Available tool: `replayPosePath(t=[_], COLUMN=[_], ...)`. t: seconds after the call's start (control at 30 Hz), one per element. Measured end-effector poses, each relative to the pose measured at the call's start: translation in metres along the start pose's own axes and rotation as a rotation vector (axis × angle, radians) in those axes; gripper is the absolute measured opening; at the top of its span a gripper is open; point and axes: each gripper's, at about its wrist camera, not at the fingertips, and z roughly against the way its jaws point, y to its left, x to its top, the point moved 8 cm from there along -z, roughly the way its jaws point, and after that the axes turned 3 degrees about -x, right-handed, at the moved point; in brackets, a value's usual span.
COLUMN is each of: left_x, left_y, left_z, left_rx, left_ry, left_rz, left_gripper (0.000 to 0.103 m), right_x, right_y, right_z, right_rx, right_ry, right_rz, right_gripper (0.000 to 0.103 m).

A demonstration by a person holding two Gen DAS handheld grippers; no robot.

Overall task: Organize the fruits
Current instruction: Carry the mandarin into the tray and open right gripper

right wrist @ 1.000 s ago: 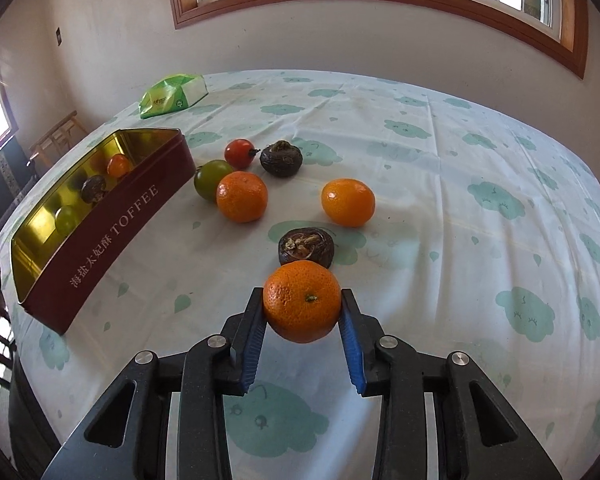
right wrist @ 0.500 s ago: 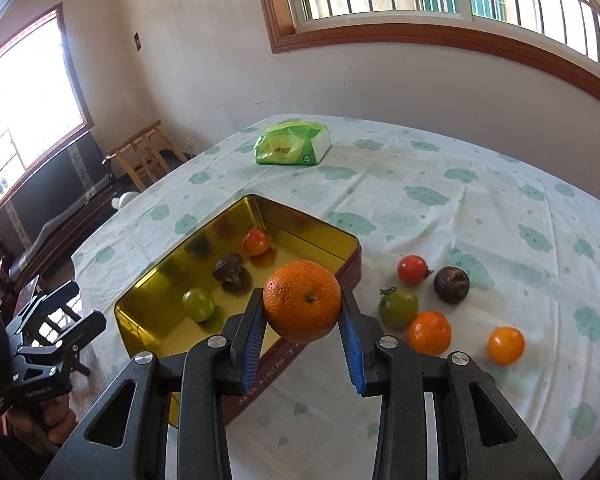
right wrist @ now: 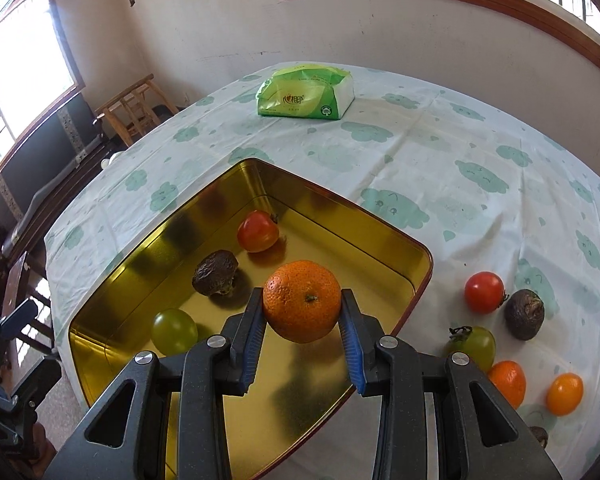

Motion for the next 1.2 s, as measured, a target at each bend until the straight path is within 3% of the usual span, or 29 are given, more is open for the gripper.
replayPosePath(t=[0.53,1.2], left_x=[-0.004,-0.011], left_y=[0.006,0.001], left_z=[-0.011,-0.014], left_rx=[-0.003,-0.007], left_ry=[0.034,0.053], left_rz=[0.008,-0.002], left_gripper=[0.096,0.096], right_x=[0.011,0.023], right_y=[0.005,0.015], right_z=[-0.034,-0.026], right_rx=[-0.033,-0.002], right_ry=[0.053,-0.004], right_rz=[-0.005,-0.024], right_gripper=[0.038,0.039])
